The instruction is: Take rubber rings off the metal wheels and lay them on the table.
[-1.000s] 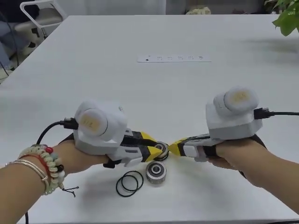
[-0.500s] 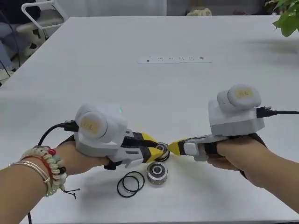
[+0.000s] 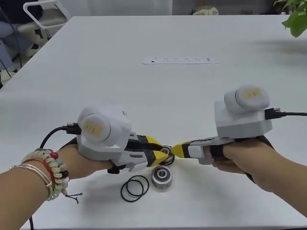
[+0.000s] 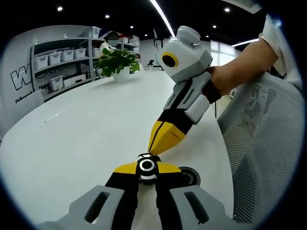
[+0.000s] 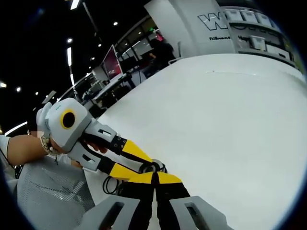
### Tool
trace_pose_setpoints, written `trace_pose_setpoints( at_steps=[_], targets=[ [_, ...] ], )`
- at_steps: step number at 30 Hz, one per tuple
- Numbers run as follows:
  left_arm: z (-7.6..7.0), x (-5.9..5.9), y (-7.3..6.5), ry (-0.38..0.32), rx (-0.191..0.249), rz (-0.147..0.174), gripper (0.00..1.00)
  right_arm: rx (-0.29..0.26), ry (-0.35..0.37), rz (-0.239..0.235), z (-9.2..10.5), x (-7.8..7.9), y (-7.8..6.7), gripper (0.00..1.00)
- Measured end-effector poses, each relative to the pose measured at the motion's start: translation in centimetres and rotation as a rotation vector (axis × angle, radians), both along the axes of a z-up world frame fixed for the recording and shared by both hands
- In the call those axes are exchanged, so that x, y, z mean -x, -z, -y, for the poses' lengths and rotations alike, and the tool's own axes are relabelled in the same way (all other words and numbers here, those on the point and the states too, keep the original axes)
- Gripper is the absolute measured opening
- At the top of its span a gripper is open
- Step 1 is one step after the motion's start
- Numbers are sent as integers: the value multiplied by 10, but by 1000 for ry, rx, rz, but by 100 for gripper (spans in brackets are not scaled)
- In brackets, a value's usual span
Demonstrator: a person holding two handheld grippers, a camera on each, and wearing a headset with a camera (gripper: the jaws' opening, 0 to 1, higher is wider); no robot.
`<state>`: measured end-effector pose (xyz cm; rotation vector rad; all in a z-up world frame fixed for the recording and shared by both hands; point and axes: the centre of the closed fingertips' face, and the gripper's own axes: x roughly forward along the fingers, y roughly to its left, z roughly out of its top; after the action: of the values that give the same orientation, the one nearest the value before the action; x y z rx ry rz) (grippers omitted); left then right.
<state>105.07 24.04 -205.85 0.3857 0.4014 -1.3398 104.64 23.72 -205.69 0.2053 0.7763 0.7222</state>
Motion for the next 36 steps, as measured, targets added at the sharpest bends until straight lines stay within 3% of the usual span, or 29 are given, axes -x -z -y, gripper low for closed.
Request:
trace_pose_setpoints(
  at_steps=[28,30,31,32,34,36],
  targets=[
    [1,0,0,1,6,-1,8,6,-43,37,-4,-2,-3,0],
    [1,-1,0,1,6,-1,8,-13,-49,42,-6,-2,-6,0],
    [1,-1,0,1,6,-1,8,-77,-55,52,-13,-2,-16,0],
    [1,-1,0,-1,7,-1,8,-106,-43,52,-15,-3,-21,0],
    [1,-1,0,-6,9,-1,8,-25,-25,60,-7,-7,-12,0],
    [2,-1,0,-7,10,-2,8,-22,-30,29,-5,-3,-5,0]
  ],
)
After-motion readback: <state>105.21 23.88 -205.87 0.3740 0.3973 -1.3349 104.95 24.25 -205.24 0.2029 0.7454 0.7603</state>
